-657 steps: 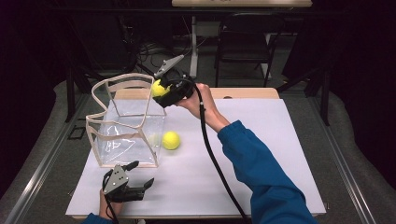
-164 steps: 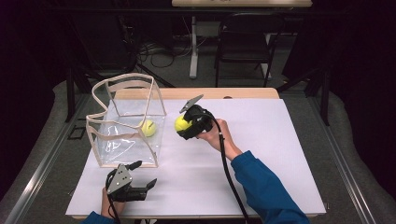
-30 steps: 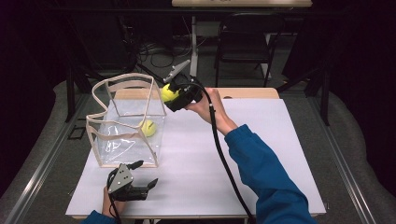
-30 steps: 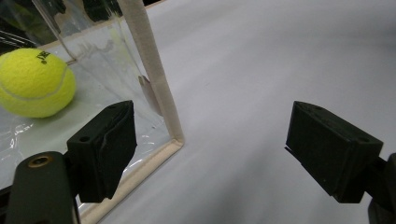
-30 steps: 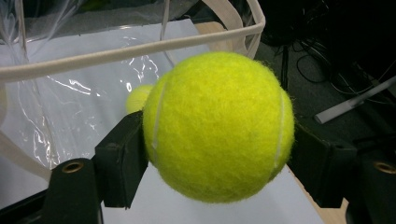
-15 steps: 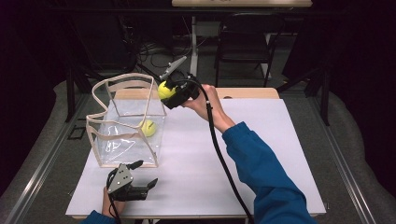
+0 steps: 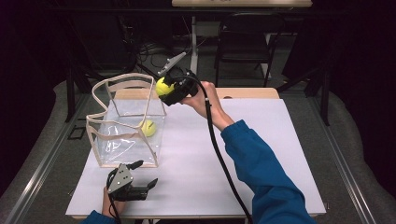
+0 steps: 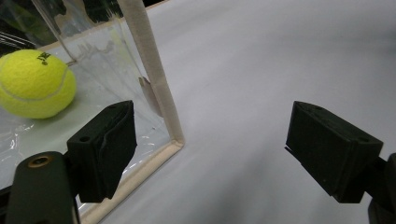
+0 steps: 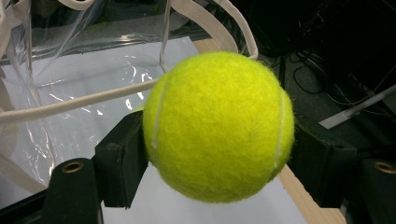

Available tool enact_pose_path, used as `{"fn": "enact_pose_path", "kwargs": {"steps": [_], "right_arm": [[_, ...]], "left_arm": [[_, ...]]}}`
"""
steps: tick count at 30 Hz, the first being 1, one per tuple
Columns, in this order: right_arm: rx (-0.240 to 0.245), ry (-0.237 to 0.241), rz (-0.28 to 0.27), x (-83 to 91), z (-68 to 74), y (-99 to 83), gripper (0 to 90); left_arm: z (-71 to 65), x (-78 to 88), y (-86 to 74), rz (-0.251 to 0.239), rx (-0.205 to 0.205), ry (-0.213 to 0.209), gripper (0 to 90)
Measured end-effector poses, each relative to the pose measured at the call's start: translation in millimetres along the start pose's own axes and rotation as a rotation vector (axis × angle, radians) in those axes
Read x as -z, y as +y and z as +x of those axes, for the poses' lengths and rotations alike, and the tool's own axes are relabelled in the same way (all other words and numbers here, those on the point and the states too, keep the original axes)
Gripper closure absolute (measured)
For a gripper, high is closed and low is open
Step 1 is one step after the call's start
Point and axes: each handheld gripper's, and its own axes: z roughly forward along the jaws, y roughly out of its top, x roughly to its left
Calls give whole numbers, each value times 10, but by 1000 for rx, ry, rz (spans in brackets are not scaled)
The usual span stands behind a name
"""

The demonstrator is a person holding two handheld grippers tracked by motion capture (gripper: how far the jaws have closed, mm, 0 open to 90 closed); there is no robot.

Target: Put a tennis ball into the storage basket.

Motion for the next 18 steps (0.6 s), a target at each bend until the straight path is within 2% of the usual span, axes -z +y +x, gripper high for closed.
{"fn": "enact_pose_path", "kwargs": {"steps": [18], "right_arm": [[6, 4, -30, -36, 19, 85, 261]], "left_arm": [[11, 3, -5, -3, 6, 1, 161]]}}
